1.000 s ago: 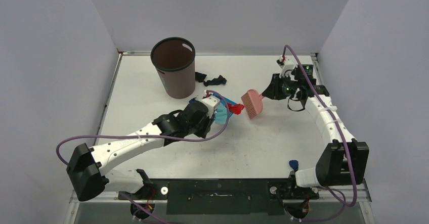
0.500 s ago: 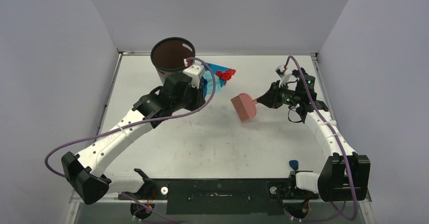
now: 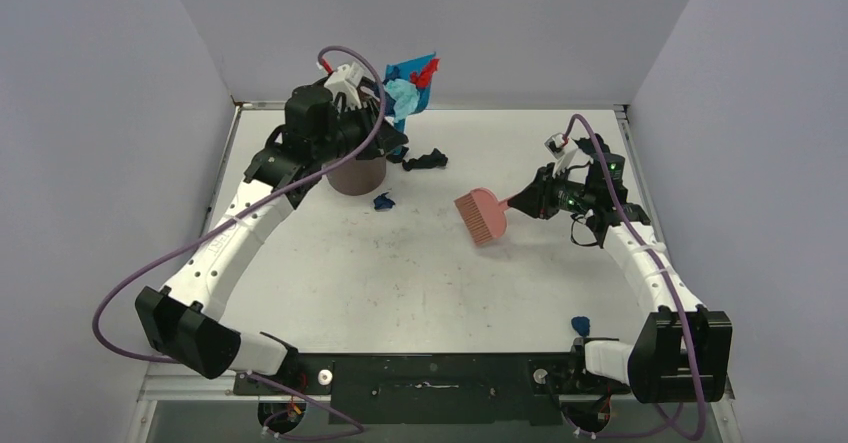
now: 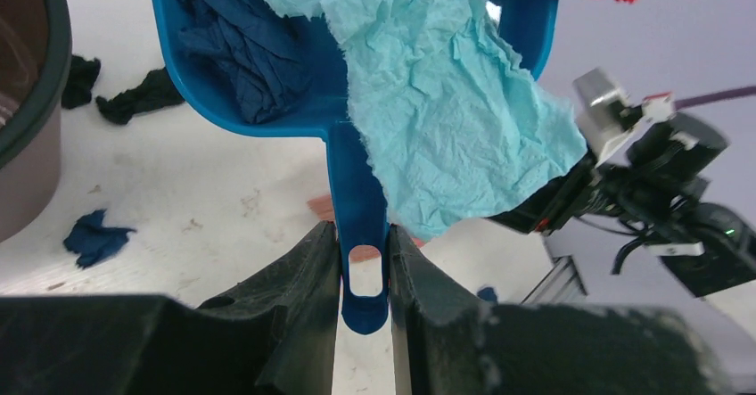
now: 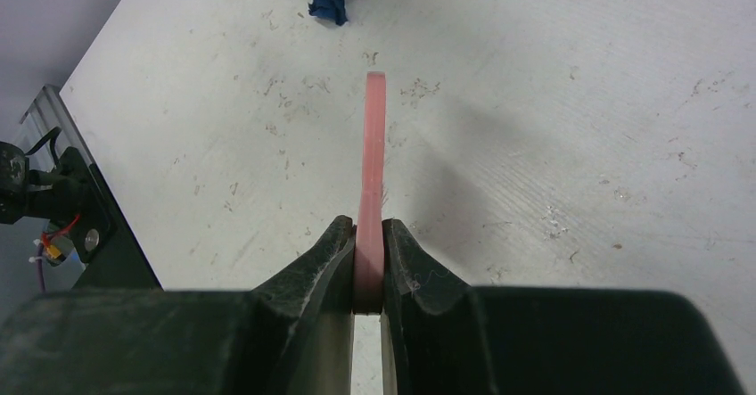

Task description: Sweep away the paper scraps from the table

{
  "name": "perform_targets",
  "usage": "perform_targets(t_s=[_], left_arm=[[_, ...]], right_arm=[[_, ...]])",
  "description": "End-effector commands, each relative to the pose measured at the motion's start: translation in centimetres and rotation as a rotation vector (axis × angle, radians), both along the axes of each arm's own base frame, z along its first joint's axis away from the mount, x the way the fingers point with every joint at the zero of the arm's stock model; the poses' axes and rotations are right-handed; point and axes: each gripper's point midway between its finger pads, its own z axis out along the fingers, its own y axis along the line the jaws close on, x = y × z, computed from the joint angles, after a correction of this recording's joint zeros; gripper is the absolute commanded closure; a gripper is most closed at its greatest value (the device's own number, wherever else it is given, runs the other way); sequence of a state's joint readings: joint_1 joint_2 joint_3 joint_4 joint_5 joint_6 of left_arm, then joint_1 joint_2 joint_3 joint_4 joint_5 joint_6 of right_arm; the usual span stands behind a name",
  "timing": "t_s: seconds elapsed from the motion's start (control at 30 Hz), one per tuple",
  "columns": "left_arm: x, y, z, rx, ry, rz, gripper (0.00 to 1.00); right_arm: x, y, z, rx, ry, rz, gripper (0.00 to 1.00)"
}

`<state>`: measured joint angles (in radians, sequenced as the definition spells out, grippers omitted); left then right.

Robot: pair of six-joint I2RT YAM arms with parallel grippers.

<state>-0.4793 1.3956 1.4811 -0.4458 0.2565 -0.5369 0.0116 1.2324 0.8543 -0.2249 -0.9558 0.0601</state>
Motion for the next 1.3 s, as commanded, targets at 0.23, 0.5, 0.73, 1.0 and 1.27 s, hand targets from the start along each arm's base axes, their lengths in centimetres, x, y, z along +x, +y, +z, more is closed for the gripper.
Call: perform_targets(t_s=[0.23, 0.5, 0.73, 1.0, 1.27], left_arm=[[4.2, 3.6, 6.6, -0.691, 0.026, 0.027, 1.00], [3.4, 4.0, 8.7, -1.003, 0.040, -0.147, 1.00], [3.2, 4.1, 7.8, -0.966, 0.037, -0.122, 1.00], [1.4, 3.2, 6.8, -0.800, 0.020, -0.113, 1.00], [-3.0, 0.7, 4.2, -0.436, 0.012, -0.141, 1.00]], right_arm=[[0.0, 0.2, 2.3, 0.003, -0.134, 0.047, 0.95], [-0.1, 0.2, 2.2, 0.003, -0.132, 0.051, 0.95], [0.0, 0.2, 1.9, 0.002, -0.122, 0.054, 0.95], [0.0, 0.1, 1.8, 0.002, -0.119, 0.053, 0.95], [0.1, 0.1, 1.5, 0.005, -0.108, 0.044, 0.95]])
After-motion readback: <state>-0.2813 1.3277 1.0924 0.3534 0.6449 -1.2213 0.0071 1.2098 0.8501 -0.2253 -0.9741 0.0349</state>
